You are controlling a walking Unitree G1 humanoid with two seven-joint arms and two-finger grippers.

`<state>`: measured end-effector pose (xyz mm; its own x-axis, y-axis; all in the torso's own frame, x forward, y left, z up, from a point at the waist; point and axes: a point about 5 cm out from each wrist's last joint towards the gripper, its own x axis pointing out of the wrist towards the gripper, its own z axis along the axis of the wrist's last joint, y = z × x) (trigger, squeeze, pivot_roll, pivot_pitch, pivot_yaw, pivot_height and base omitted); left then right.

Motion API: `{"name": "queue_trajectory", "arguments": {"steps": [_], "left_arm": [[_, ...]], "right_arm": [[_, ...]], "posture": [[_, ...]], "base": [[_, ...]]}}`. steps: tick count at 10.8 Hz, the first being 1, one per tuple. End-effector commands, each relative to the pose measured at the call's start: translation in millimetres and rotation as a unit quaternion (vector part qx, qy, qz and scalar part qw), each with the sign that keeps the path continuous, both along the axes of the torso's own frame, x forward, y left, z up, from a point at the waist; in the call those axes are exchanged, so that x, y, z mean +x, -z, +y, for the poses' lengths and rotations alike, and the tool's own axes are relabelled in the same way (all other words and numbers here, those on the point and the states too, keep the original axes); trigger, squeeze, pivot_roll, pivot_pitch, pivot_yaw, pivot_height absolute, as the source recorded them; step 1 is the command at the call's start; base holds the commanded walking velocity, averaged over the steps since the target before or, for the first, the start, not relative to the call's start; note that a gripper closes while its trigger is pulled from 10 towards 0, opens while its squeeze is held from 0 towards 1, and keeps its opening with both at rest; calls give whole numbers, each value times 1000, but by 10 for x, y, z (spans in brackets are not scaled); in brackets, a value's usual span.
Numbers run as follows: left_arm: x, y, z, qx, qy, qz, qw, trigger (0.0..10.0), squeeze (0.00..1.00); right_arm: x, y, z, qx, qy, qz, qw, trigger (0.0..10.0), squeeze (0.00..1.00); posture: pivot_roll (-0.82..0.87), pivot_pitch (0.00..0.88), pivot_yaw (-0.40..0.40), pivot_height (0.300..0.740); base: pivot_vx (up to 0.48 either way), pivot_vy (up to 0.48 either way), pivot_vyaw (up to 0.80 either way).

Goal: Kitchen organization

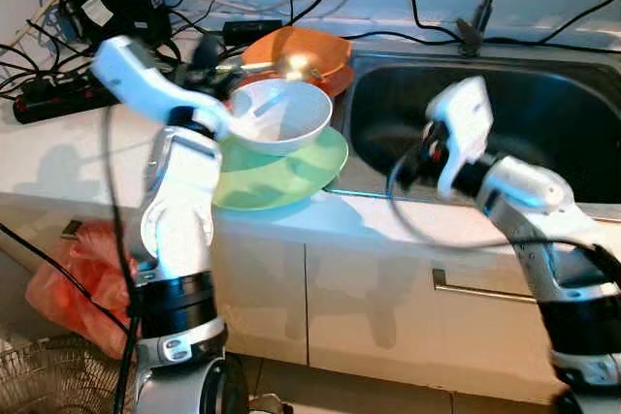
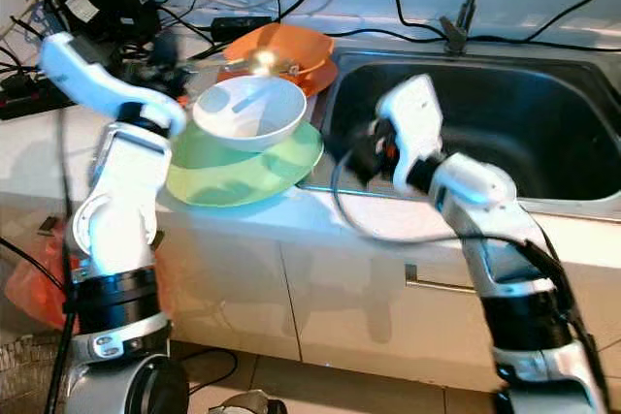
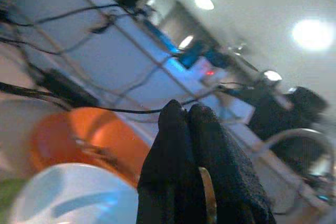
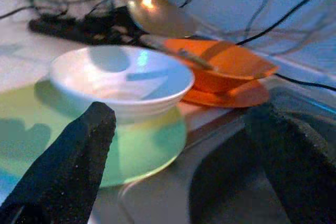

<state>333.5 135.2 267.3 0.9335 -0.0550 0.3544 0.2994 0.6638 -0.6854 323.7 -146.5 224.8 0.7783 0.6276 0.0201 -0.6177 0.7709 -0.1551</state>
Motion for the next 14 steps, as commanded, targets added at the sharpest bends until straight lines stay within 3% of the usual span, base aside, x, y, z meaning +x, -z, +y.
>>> {"name": "queue_trajectory", "arguments": {"steps": [1, 4, 5, 8, 12, 14], "left_arm": [[-50, -76, -59, -6, 24, -27, 999, 0, 0], [-65, -87, -141, -37, 71, -42, 996, 0, 0], [-29, -3, -236, -86, 106, -25, 990, 0, 0], [-31, 147, -410, -132, 158, -2, 979, 0, 0], [-4, 244, -591, -202, 210, 11, 956, 0, 0], [-31, 218, -657, -218, 230, 0, 948, 0, 0]], "right_arm": [[63, -71, -35, 37, 27, 1, 999, 10000, 0], [135, -106, 25, 63, 38, 3, 997, 10000, 0], [108, -143, 67, 137, 34, 20, 990, 10000, 0], [53, -284, 185, 276, -6, 38, 961, 10000, 0], [88, -362, 222, 321, -15, 51, 946, 10000, 0], [125, -359, 247, 339, -6, 62, 939, 10000, 0]], "posture": [[23, 9, 50, 740], [12, 14, 52, 740], [-4, 14, 50, 740], [-27, 10, 29, 740], [-37, 0, -14, 740], [-34, 0, -22, 740]], "base": [[0, 0, 0], [0, 0, 0], [0, 0, 0], [0, 0, 0], [0, 0, 0], [0, 0, 0]]}}
